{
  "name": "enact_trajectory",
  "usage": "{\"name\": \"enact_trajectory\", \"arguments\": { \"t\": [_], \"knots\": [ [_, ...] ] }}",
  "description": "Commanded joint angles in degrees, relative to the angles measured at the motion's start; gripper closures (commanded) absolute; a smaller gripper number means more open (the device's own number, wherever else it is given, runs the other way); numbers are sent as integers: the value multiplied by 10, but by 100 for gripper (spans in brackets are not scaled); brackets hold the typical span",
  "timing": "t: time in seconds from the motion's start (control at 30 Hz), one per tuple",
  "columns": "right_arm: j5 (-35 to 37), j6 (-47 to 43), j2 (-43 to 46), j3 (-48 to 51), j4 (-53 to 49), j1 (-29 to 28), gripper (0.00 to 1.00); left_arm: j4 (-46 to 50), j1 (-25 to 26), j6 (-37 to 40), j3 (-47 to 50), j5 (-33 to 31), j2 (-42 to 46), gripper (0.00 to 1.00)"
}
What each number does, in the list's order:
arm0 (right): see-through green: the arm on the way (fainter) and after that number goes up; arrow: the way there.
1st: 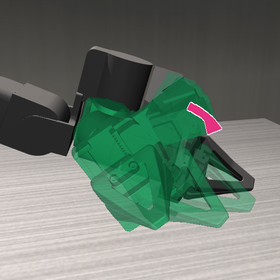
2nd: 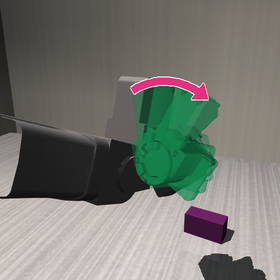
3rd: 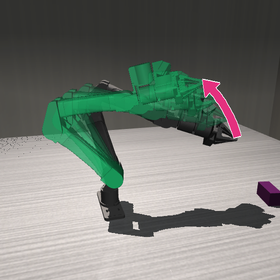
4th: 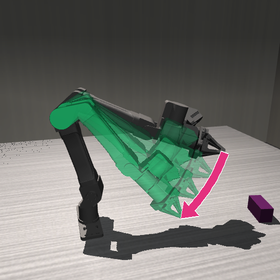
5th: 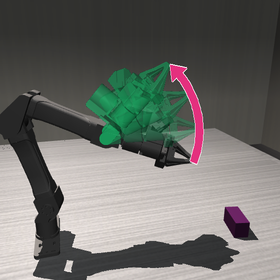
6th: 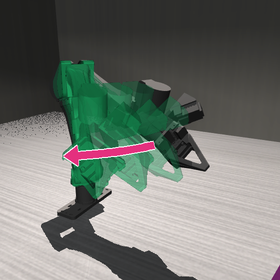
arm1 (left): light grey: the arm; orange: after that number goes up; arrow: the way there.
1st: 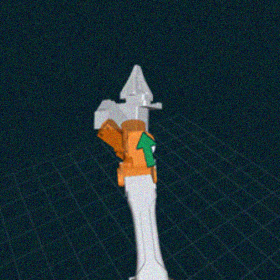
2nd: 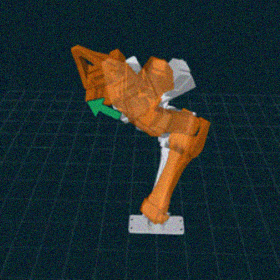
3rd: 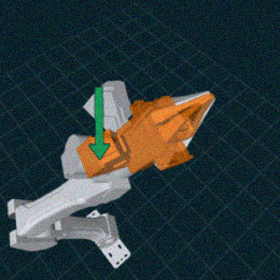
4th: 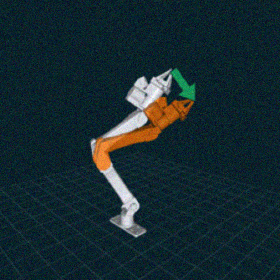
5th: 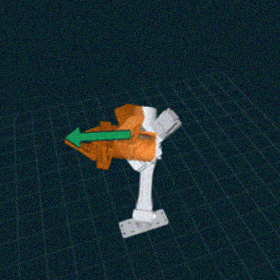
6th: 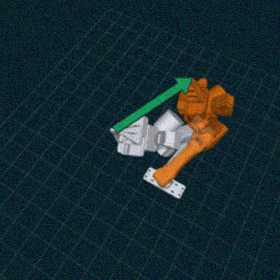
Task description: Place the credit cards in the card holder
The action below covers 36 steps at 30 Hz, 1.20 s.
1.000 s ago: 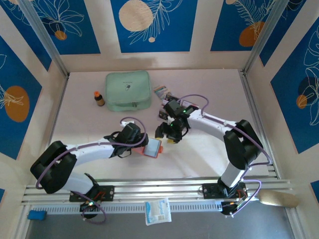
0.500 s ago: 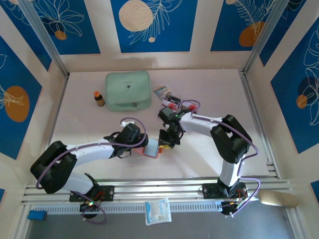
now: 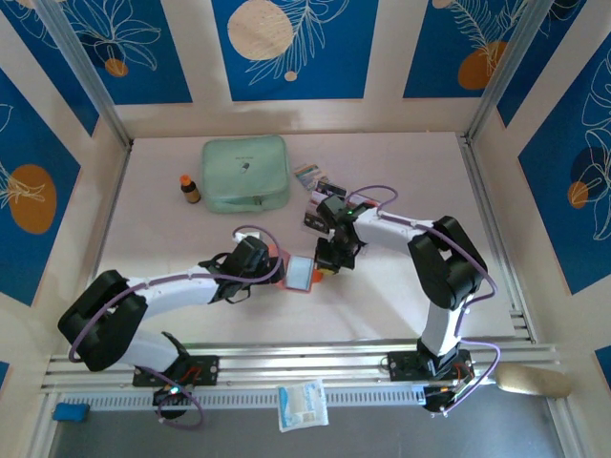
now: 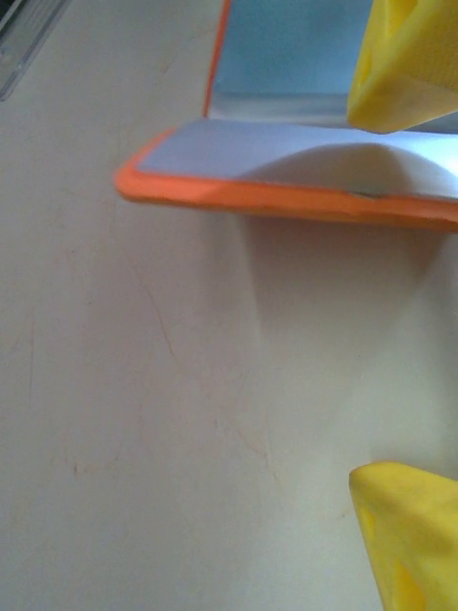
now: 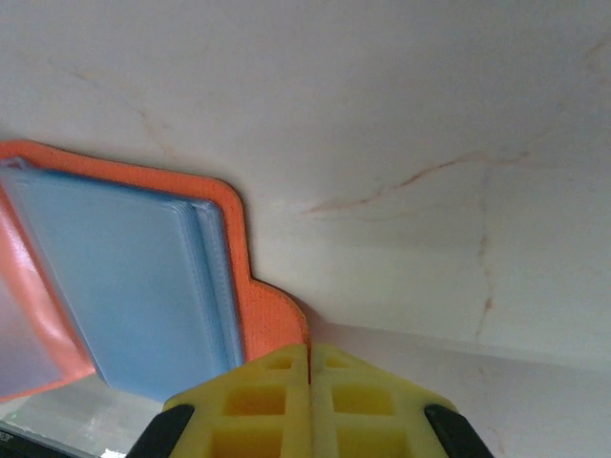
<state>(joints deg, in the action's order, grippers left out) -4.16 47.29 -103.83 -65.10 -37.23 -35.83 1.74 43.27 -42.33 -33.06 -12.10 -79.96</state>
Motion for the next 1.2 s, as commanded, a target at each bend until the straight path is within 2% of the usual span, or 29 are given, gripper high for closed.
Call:
{"name": "enact_trajectory", "arguments": {
  "t": [0.0,0.1,0.2,0.23,0.33,0.43,0.67,0.77,0.9,1.17],
  "knots": [
    [10,-8,17,13,-4,2,100,20,2,19,2,-5,2,11],
    [4,-15,28,21,5,5,98,25,2,23,9,-14,3,11],
    [1,-31,64,33,26,12,71,28,3,25,16,-22,1,11],
    [-2,-36,77,34,31,17,66,28,2,24,17,-23,2,11],
    [-7,-66,110,27,43,32,55,25,2,25,22,-27,4,11],
    [-7,-114,117,-5,36,45,50,22,2,24,26,-29,7,11],
    [54,-268,54,-118,0,46,50,17,2,20,33,-31,7,11],
    [86,-314,10,-172,-30,39,57,13,2,17,34,-30,8,11],
    [133,-347,-44,-231,-64,32,65,10,2,16,33,-28,7,11],
    [225,-394,-106,-287,-94,7,67,8,2,16,34,-28,7,11]
  ]
}}
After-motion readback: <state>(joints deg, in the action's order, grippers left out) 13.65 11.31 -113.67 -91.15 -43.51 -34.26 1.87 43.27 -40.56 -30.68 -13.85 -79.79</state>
